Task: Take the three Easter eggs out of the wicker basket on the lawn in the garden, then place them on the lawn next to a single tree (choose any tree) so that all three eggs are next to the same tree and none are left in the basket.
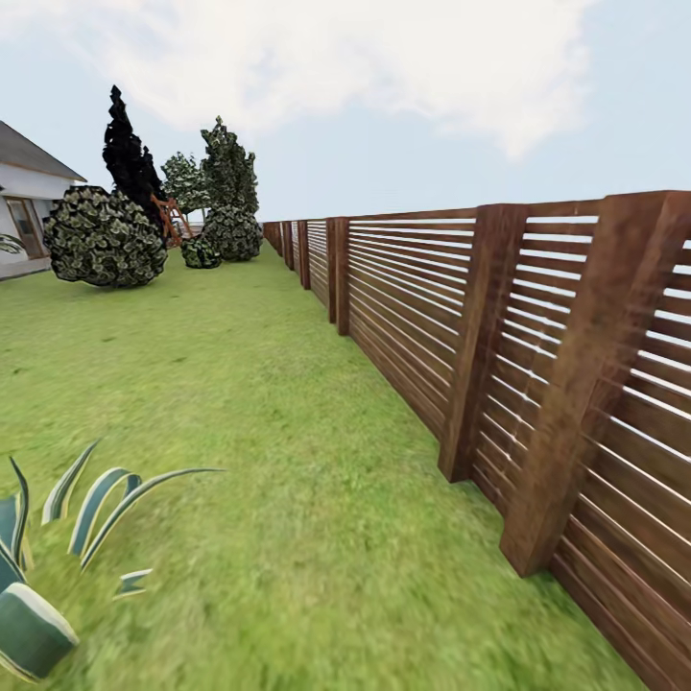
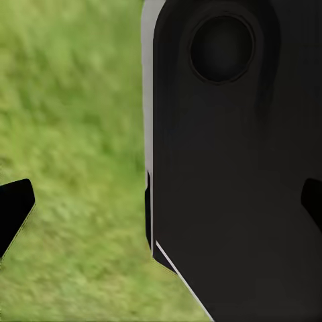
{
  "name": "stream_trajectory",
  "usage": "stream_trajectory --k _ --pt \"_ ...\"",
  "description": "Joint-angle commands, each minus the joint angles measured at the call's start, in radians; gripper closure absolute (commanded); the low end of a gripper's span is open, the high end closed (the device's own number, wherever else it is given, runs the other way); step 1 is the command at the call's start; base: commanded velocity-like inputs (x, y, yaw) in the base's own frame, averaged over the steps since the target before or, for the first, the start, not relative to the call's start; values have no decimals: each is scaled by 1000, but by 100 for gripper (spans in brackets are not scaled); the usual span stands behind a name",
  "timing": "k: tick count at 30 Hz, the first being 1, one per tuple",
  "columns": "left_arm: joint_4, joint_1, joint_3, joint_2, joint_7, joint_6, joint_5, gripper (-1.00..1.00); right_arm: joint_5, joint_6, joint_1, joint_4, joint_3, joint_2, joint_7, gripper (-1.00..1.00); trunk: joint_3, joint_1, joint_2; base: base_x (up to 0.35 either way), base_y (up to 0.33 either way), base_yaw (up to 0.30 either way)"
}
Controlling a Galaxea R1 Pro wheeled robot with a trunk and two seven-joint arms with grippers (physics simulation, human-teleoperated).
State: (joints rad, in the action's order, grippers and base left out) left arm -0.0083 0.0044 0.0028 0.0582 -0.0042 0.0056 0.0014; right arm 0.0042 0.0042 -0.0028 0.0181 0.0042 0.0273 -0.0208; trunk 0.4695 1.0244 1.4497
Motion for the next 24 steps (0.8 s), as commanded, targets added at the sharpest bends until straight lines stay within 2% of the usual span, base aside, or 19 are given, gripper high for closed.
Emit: stream_trajectory --k 1,24 --pt "-1 0 0 0 0 1 0 -100 0 0 0 0 0 0 -2 -100 1 1 0 324 0 0" --pt "-1 0 0 0 0 1 0 -100 0 2 0 0 0 0 -2 -100 1 1 0 325 0 0"
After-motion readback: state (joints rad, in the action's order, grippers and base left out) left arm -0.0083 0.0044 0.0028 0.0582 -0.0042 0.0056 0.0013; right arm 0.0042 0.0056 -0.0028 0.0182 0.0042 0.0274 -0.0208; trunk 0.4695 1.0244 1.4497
